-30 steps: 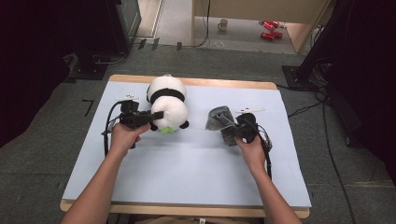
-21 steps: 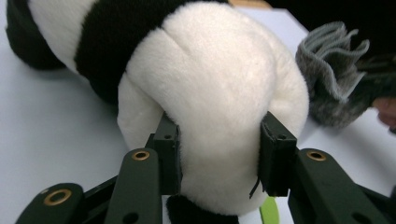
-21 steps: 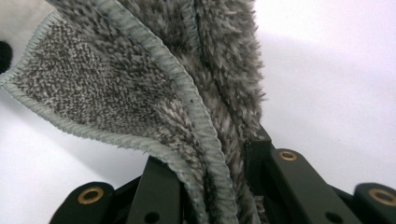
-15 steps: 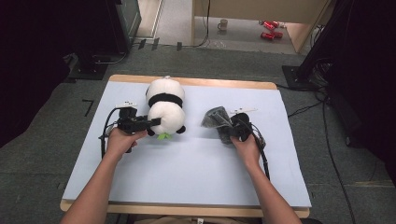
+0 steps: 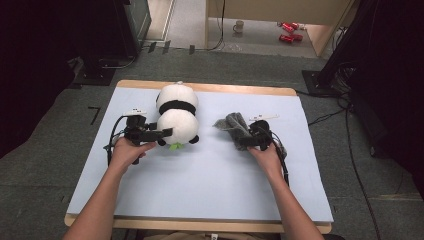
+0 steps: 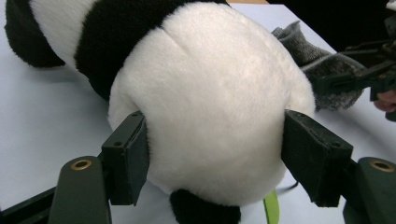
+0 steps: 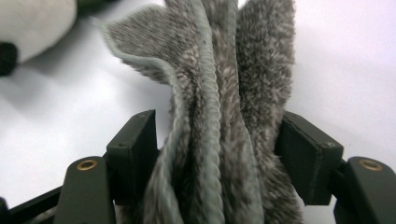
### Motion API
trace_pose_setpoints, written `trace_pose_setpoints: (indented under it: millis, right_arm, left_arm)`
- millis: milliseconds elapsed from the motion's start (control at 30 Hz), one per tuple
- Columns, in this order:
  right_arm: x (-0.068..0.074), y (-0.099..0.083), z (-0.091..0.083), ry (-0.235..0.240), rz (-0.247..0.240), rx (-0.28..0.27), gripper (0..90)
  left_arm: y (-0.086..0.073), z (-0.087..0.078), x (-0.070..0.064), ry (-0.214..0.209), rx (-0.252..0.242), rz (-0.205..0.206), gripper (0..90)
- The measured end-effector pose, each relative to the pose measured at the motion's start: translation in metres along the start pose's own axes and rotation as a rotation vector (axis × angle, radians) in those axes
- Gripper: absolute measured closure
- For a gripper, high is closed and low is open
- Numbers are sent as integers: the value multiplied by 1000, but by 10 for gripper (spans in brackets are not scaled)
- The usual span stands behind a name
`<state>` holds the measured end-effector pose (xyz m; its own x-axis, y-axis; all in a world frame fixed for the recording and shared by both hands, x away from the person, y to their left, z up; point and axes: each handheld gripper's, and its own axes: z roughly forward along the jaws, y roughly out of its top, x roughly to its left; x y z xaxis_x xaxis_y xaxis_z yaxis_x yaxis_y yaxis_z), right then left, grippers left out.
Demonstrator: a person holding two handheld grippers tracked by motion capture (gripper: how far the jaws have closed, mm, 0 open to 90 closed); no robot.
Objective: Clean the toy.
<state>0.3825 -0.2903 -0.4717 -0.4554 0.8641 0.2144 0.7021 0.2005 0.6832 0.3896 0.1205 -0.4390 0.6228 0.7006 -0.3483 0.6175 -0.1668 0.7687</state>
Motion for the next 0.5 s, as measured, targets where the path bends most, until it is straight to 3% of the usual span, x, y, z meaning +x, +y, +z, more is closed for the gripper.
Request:
trace_pose_setpoints:
  millis: [133, 300, 500]
  right_arm:
    - [-2, 2, -9, 18, 15, -23, 313]
    - [-8, 6, -22, 21, 24, -62, 317]
    - [-20, 9, -40, 16, 38, -114, 325]
  left_arm:
    - [1, -7, -3, 14, -15, 31, 298]
    - [5, -25, -1, 21, -95, 45, 323]
    - [3, -35, 8, 67, -95, 45, 329]
